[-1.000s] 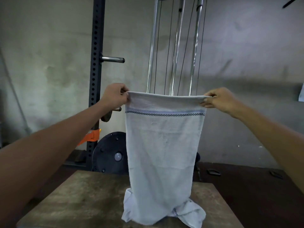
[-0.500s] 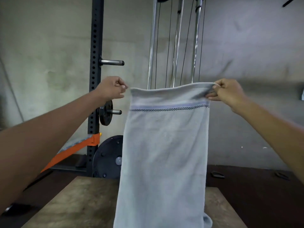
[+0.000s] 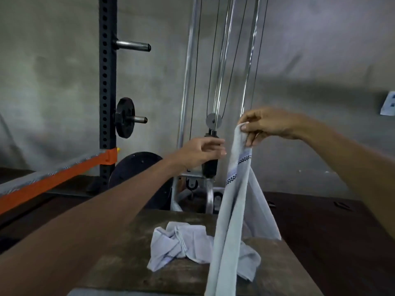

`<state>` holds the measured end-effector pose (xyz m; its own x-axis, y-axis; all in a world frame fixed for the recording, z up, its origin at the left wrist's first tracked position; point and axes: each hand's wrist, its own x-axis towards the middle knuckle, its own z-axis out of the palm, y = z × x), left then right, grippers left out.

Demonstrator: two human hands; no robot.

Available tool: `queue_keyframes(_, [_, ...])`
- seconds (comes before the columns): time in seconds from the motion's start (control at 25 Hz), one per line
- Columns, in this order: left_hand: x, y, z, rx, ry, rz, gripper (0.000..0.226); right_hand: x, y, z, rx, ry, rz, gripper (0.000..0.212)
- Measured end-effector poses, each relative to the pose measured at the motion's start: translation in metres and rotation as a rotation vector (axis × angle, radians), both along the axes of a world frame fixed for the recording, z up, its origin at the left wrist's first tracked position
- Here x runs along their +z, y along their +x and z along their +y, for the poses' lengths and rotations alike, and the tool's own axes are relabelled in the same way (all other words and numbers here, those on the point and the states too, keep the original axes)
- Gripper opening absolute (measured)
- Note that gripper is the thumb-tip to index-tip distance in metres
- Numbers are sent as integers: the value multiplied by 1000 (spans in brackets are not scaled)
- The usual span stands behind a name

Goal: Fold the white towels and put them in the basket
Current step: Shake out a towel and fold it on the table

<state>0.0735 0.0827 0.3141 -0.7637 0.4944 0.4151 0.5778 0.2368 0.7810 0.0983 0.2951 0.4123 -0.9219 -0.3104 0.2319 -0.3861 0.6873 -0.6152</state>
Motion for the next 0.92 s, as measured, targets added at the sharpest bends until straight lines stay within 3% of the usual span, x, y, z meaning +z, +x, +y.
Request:
queue_keyframes(0.4, [-2,6,27,-84,81,-38,29,-21,11,14,12,17,-58,11])
queue_keyframes(0.64, [4,8,37,-156,162,-86,9,-22,20,15,1,5,-32,11])
queue_keyframes(0.8, [9,15,38,-147,99,-106,25,-21,24,18,-27,26,27,12])
queue_keyframes(0.92, [6,20,28,-101,-69,-89,28,-18,27,24,-69,-30,84,9])
